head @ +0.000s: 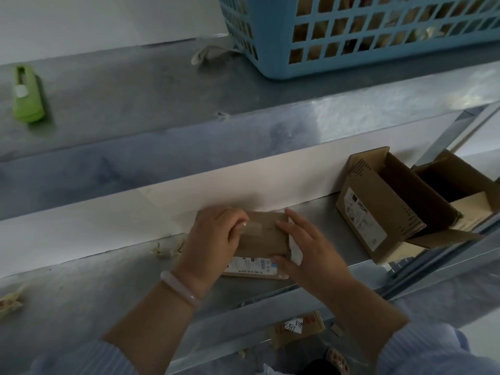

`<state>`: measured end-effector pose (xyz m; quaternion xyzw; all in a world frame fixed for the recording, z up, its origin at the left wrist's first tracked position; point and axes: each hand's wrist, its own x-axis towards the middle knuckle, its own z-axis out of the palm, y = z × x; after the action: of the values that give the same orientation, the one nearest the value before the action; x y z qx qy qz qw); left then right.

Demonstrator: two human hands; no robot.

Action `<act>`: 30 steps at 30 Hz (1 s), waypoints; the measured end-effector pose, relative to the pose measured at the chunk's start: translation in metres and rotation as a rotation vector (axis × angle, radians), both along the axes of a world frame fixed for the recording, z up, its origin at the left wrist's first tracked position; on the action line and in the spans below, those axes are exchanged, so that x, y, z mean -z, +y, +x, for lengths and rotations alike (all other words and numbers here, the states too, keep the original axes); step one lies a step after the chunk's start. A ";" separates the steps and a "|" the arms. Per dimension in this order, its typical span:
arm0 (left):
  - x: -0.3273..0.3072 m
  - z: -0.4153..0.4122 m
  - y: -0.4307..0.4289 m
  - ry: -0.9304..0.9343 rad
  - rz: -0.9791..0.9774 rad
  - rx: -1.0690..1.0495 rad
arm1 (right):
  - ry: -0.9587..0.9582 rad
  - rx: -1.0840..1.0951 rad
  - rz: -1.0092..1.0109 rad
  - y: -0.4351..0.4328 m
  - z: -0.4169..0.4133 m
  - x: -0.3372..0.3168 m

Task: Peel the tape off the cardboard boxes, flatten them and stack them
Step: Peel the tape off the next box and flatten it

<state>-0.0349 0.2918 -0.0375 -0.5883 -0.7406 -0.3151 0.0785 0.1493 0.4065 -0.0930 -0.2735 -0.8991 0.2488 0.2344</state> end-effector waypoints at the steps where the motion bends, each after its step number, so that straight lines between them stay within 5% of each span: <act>1: 0.001 0.001 0.000 0.067 -0.009 0.010 | 0.031 -0.023 0.066 -0.001 -0.001 0.001; 6: 0.003 0.007 0.005 0.296 -0.173 0.007 | 0.070 -0.047 0.105 0.000 -0.005 0.006; 13: -0.014 -0.004 0.002 -0.343 -0.360 0.123 | 0.046 -0.044 0.126 0.000 -0.006 0.007; 22: -0.001 0.002 0.004 -0.236 -0.295 -0.035 | 0.080 -0.068 0.157 0.002 -0.009 0.007; 26: -0.006 0.014 0.009 -0.425 -0.225 -0.191 | 0.090 -0.059 0.166 0.002 -0.008 0.008; 30: -0.005 -0.004 0.005 -0.334 -0.084 -0.248 | 0.128 -0.050 0.190 0.001 -0.007 0.009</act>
<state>-0.0388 0.2970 -0.0321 -0.4350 -0.8226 -0.3648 -0.0319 0.1426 0.4075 -0.1018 -0.2108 -0.9084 0.1850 0.3099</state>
